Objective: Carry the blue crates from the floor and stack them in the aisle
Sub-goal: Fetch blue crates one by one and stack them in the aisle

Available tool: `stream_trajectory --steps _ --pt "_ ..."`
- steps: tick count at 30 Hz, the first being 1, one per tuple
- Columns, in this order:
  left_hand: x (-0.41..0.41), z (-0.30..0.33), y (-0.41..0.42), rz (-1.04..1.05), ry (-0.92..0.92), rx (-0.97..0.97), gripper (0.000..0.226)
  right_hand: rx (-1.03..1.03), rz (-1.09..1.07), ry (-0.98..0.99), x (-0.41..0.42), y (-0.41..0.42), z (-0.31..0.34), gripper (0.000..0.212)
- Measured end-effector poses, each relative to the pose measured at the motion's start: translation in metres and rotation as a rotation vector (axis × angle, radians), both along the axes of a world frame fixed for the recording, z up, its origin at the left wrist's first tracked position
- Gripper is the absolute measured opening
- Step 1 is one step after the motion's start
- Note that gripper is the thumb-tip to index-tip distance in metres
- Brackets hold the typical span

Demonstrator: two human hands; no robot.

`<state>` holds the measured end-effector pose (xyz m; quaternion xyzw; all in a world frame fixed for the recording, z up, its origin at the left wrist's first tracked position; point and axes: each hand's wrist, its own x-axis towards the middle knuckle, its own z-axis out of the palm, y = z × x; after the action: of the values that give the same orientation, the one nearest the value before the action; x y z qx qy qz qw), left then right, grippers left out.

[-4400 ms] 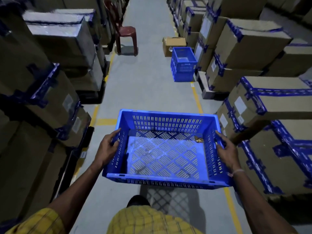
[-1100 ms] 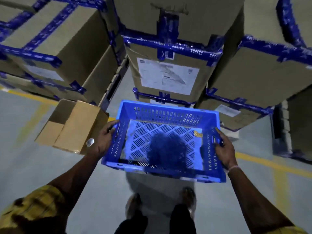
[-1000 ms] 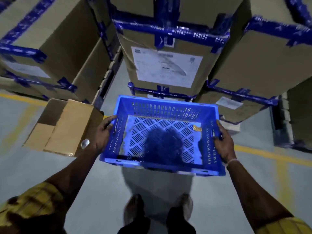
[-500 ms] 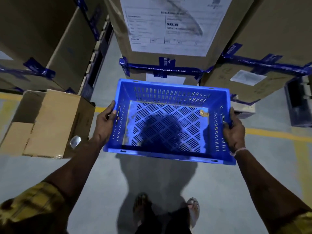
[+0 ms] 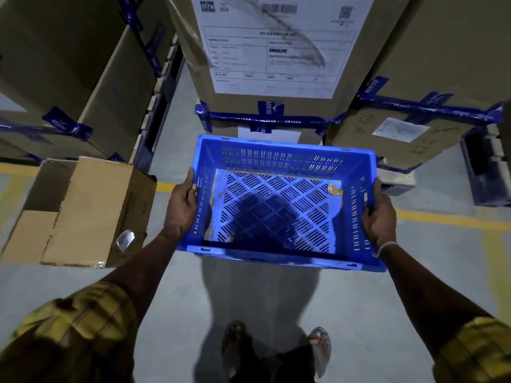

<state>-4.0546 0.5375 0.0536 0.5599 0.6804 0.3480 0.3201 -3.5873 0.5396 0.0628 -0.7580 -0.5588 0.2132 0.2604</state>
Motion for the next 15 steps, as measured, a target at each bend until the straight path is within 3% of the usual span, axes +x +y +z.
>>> stream_trajectory --steps 3,6,11,15 --pt "-0.004 0.0 -0.008 -0.171 0.293 -0.02 0.063 -0.06 0.033 0.045 0.005 -0.017 0.005 0.067" --pt "-0.002 -0.002 -0.015 -0.244 0.514 0.003 0.069 -0.116 0.072 -0.09 0.006 -0.042 -0.001 0.079" --pt "-0.002 -0.009 -0.008 -0.266 0.501 0.089 0.067 -0.081 0.082 -0.094 0.009 -0.038 -0.004 0.075" --pt "-0.006 -0.008 -0.011 -0.276 0.516 0.043 0.077 -0.101 0.091 -0.097 0.007 -0.043 -0.002 0.077"
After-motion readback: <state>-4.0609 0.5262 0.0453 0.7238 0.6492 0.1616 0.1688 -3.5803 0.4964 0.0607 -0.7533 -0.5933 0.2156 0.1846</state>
